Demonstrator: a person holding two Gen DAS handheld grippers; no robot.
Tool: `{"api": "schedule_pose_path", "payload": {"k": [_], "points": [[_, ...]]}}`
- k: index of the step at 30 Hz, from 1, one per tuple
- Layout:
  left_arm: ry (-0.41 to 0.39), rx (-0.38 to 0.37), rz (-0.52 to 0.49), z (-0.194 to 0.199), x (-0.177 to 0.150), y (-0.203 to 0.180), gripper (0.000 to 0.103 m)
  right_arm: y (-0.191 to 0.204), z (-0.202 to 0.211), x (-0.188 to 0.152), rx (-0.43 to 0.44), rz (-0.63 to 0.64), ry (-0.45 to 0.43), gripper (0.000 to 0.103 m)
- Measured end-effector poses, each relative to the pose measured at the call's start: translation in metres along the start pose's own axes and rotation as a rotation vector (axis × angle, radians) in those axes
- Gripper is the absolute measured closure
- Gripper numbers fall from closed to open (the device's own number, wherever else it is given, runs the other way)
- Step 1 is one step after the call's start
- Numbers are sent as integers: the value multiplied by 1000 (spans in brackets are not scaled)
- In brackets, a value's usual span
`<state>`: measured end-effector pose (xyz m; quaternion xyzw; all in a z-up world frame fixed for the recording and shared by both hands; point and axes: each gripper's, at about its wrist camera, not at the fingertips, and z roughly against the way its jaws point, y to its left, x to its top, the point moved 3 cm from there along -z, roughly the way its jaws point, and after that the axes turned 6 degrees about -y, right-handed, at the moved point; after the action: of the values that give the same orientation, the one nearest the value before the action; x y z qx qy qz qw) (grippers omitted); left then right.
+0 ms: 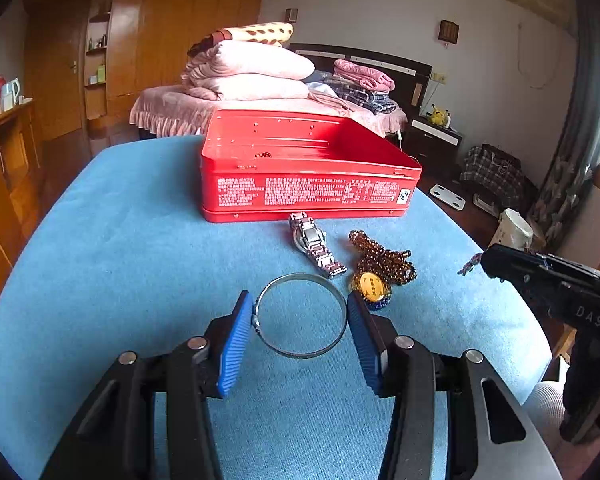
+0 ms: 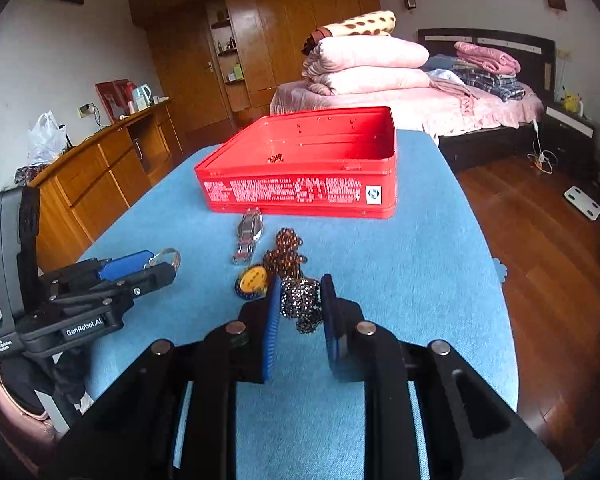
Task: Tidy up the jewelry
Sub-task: 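Carry bangle and chain over the red tin and open both grippers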
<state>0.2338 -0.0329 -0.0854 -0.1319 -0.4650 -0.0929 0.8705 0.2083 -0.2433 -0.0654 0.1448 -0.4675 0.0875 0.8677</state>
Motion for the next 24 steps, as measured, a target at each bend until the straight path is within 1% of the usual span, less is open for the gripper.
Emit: {"api": "schedule_pose_path", "payload": {"k": [6,12,14,17,24], "points": [[-34,29,-26,-5,34,5,55,-4,-7,40,-12,15,-32,84],[-65,55,-25,-24,79,15,55,-15,-36,75,-41,-10,-35,84],[-63,67,-29,-35,90,18,55,-18,-49,83,-44,-21,-22,84],[-41,63,-26,-52,101,22,55,-23,-71,98,-65,-29,-7,84],[-22,61,-33,-82,122,25,55,-32,-119,121,-66,-68,33,84]]}}
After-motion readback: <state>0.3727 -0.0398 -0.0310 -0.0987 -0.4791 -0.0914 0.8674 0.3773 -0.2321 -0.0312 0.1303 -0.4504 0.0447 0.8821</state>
